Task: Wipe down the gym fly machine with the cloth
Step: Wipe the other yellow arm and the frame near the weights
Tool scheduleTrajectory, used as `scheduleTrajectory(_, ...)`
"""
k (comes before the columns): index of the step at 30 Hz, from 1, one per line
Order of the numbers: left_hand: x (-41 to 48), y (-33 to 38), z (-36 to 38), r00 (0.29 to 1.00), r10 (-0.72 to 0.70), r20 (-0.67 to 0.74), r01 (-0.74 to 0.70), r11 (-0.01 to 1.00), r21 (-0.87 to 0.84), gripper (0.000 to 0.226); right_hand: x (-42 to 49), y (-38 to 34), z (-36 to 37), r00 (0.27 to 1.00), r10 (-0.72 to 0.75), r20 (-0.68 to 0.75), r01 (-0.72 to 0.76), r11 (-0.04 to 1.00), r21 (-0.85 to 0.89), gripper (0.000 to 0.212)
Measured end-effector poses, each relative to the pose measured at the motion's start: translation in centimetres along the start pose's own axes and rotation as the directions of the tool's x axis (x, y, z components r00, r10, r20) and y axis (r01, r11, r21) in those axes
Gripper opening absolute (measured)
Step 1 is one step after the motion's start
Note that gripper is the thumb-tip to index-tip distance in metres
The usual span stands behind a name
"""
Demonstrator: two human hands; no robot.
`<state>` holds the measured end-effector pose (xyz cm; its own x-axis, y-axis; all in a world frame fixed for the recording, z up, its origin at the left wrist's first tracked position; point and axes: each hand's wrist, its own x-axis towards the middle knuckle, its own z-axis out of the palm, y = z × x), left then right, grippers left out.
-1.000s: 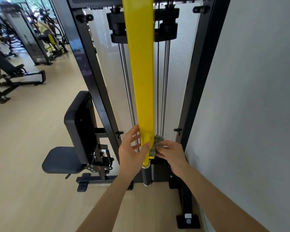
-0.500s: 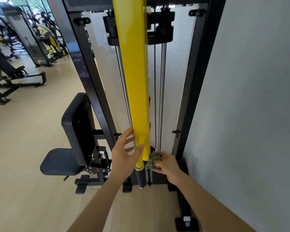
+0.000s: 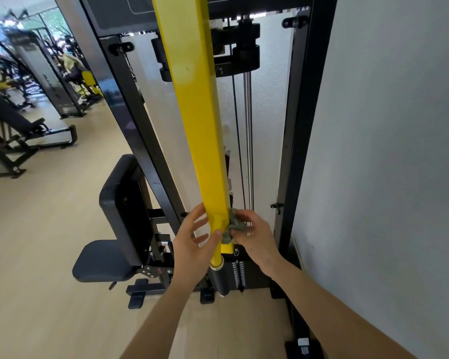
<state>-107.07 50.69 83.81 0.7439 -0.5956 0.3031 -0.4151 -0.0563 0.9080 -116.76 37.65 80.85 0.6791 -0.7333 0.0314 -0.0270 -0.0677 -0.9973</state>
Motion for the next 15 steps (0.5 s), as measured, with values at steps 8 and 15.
scheduleTrajectory(8,0.0,-0.2,0.1,1.000,-0.005,0.007,0.005,1.000,-0.017,0.058,0.0,0.0,-0.2,0.997,0.077,0.013,-0.078,0.996,0.045,0.027)
scheduleTrajectory(15,1.1,-0.1,-0.8,0.996,-0.005,0.084,0.005,1.000,-0.006,0.052,2.1,-7.9,-1.4,0.983,-0.182,-0.030,0.183,0.983,0.017,0.036)
